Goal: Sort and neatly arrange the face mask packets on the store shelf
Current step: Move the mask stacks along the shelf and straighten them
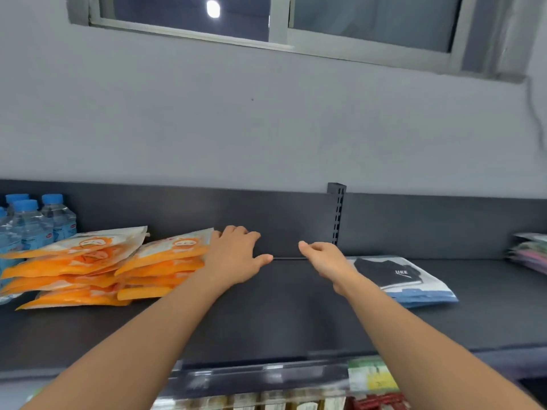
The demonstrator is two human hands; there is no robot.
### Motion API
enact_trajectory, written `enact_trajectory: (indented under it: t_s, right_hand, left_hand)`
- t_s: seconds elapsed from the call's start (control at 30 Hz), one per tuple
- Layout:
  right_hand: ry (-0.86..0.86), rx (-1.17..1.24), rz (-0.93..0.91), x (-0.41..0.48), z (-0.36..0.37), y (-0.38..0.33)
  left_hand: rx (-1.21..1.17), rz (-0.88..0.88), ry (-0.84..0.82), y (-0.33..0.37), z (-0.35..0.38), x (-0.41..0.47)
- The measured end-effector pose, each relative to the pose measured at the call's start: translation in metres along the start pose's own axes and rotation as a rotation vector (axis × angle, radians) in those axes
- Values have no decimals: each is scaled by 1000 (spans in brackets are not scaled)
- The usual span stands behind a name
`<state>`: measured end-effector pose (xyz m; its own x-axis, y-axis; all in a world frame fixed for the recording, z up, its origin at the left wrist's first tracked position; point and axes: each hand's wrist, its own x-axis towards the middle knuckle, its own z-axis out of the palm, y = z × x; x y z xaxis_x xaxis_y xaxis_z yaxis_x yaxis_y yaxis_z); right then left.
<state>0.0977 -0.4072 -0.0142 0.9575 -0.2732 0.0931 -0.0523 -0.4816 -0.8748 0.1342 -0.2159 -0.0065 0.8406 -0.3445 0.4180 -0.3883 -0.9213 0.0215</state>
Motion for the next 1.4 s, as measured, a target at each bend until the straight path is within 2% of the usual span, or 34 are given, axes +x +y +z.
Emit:
enact_trajectory:
  t_s: [0.17, 0.37, 0.47, 0.57, 0.73, 0.87, 0.93, 1.07, 1.13, 1.27, 1.4]
  right_hand:
    - [128, -57, 7, 2, -60, 31]
    - [215, -172, 109, 9, -139, 85]
    - [214, -268, 182, 20, -176, 114]
    - [141, -282, 253, 31, -204, 139]
    - [14, -184, 256, 44, -222, 161]
    - [59, -30, 232, 56, -226, 170]
    - [61, 110, 257, 59, -232, 172]
    - [-30, 308, 357, 57, -246, 175]
    - [-78, 377, 374, 57, -249, 175]
    - [-71, 546, 249, 54, -255, 178]
    - [26, 592, 27, 56, -265, 179]
  left_hand:
    - [-74, 57, -62, 65, 22, 17]
    - [-111, 84, -159, 146, 50, 32]
    - [-137, 48, -204, 183, 59, 41]
    - [-184, -55, -264, 212, 67, 50]
    - [-296, -225, -341, 244, 76, 54]
    - [-485, -356, -308, 264, 77, 53]
    - [-607, -410, -297, 271, 78, 52]
    - [-995, -536, -238, 276, 83, 54]
    - [-1068, -558, -258, 278, 80, 54]
    - [-1286, -586, -303, 273, 74, 59]
    - [-1358, -456, -159, 267, 71, 64]
